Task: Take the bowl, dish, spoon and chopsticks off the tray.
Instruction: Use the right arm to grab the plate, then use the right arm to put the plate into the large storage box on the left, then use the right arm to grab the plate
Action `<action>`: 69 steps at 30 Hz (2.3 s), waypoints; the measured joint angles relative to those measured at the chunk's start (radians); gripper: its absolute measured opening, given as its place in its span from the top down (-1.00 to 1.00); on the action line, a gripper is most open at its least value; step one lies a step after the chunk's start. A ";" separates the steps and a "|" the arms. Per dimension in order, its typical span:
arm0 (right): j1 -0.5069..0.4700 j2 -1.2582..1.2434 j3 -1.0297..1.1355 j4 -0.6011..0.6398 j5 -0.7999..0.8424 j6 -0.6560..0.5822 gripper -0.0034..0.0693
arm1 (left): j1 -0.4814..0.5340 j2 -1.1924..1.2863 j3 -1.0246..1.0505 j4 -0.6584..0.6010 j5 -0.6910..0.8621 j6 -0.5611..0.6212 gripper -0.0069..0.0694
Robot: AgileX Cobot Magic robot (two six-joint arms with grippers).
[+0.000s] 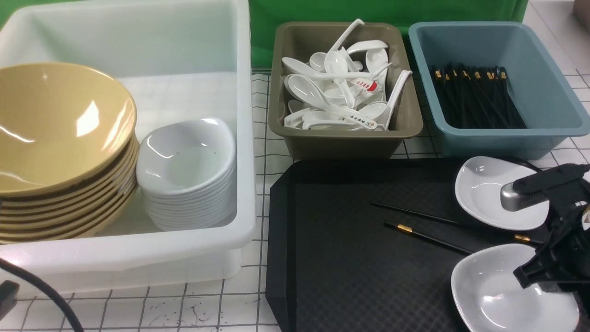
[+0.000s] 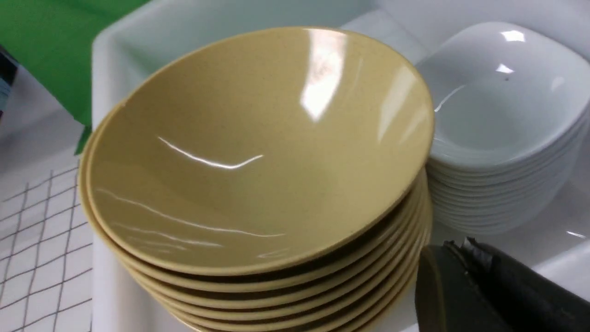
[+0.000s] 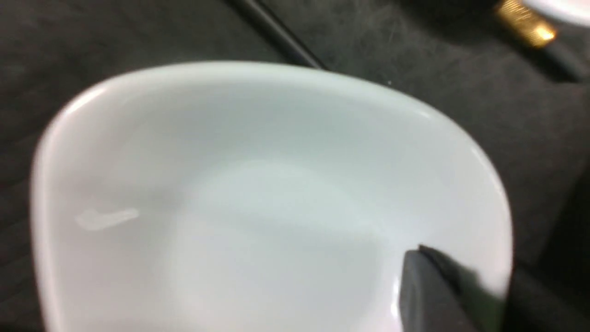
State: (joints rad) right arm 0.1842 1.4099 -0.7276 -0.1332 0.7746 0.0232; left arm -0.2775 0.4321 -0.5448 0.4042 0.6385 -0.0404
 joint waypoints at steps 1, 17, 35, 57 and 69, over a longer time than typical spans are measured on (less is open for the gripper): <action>0.001 -0.010 -0.001 0.003 0.009 -0.004 0.46 | 0.000 -0.003 0.008 0.011 -0.008 -0.013 0.85; 0.178 -0.141 -0.441 0.806 -0.068 -0.504 0.69 | 0.000 -0.016 0.037 0.172 -0.098 -0.258 0.85; 0.443 0.596 -1.056 0.786 -0.144 -0.481 0.57 | 0.000 -0.016 0.037 0.130 -0.100 -0.348 0.85; -0.019 0.045 -0.373 0.241 0.090 -0.111 -0.26 | 0.000 -0.016 0.082 0.109 -0.172 -0.351 0.85; -0.357 0.040 0.040 0.725 -0.303 -0.258 -0.26 | 0.000 -0.016 0.104 0.106 -0.216 -0.351 0.85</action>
State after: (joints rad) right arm -0.1725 1.4497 -0.6877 0.5914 0.4715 -0.2349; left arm -0.2775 0.4160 -0.4404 0.5099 0.4221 -0.3916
